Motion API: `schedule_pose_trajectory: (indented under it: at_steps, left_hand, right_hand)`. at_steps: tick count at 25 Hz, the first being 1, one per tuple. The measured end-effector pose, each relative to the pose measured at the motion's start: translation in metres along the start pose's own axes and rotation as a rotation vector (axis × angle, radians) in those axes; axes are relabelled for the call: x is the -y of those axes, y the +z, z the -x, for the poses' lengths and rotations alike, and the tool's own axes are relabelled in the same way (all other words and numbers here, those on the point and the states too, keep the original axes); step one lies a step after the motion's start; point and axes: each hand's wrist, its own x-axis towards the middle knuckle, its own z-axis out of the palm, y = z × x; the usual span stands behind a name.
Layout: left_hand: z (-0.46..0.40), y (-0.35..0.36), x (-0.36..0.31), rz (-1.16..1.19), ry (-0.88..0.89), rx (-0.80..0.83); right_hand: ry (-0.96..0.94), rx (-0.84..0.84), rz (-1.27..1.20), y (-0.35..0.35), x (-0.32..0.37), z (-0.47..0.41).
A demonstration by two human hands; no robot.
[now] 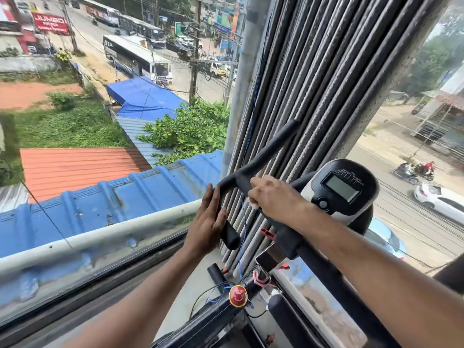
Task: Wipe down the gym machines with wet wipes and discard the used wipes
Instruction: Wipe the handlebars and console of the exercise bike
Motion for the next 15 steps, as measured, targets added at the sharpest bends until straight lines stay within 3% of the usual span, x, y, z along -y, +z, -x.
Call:
schedule_pose_trajectory:
  at_steps: [5, 11, 15]
  left_hand:
    - [-0.001, -0.001, 0.0, 0.001, -0.009, -0.008]
    - [-0.002, -0.004, -0.004, 0.0, -0.023, 0.021]
    - [-0.001, -0.005, -0.009, 0.019, -0.038, 0.022]
  right_hand:
    - [0.032, -0.107, 0.081, 0.007, 0.008, -0.025]
    - [0.19, -0.168, -0.015, 0.008, 0.018, -0.061]
    - [0.073, -0.097, -0.008, 0.001, 0.015, -0.028]
